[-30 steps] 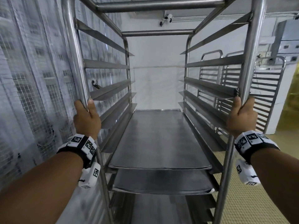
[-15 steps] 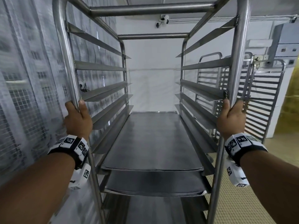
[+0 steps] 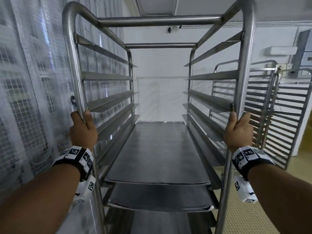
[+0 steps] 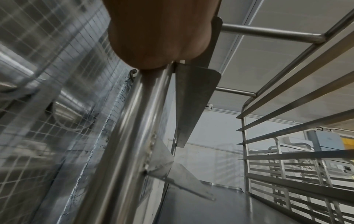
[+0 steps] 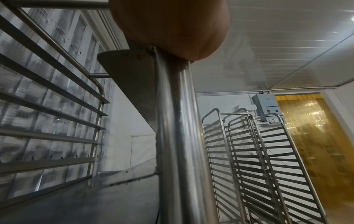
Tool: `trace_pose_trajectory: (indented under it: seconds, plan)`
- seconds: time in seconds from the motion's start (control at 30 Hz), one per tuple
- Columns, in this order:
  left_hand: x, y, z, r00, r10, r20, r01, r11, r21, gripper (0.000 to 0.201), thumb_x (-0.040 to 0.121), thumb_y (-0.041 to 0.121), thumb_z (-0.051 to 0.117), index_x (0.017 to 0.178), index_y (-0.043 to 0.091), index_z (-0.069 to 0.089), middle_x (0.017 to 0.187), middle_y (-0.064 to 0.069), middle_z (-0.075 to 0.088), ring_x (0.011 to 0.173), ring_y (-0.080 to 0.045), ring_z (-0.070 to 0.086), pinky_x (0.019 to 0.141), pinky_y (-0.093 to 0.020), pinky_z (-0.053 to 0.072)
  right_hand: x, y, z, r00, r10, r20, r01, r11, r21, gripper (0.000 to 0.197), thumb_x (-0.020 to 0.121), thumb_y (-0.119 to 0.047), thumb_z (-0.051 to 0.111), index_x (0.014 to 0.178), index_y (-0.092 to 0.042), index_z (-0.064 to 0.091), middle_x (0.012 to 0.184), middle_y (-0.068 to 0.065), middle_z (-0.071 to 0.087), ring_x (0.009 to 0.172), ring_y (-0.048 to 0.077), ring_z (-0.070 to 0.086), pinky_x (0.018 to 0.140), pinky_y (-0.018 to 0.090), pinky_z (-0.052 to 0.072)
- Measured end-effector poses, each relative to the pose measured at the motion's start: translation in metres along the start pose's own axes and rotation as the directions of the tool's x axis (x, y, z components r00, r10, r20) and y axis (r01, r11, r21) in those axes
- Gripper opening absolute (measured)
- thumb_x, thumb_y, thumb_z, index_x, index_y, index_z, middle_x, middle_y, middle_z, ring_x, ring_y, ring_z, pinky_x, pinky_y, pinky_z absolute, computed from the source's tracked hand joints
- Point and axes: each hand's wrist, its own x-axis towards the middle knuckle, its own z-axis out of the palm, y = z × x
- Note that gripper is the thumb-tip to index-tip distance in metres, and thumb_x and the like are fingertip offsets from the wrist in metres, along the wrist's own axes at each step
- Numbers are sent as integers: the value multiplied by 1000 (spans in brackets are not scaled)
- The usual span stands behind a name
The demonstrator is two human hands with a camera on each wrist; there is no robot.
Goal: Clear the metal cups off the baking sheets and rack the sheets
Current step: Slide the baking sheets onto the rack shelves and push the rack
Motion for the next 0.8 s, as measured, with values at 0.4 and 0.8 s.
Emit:
trace_pose_trajectory:
  seconds: [0.4,0.8]
  plan:
    - [38,-38,80,1000,-3,-10,3,999,38,65,107,54,30,152,7,32,83,-30,66,71,-47,63,61,-42,42,44,28,83,999,36,39,-34,999,-43,42,101,-56,32,99,-14,31,77,25,57,69,41,59,65,46,49]
    - [75,-60,131,998,19,67,-19,1000,-4,49,107,44,37,123,-2,45,89,-33,67,78,-53,66,61,-40,38,67,31,151,991,132,9,-131,990,-56,43,104,-47,36,111,-5,39,81,25,53,80,49,60,67,40,39]
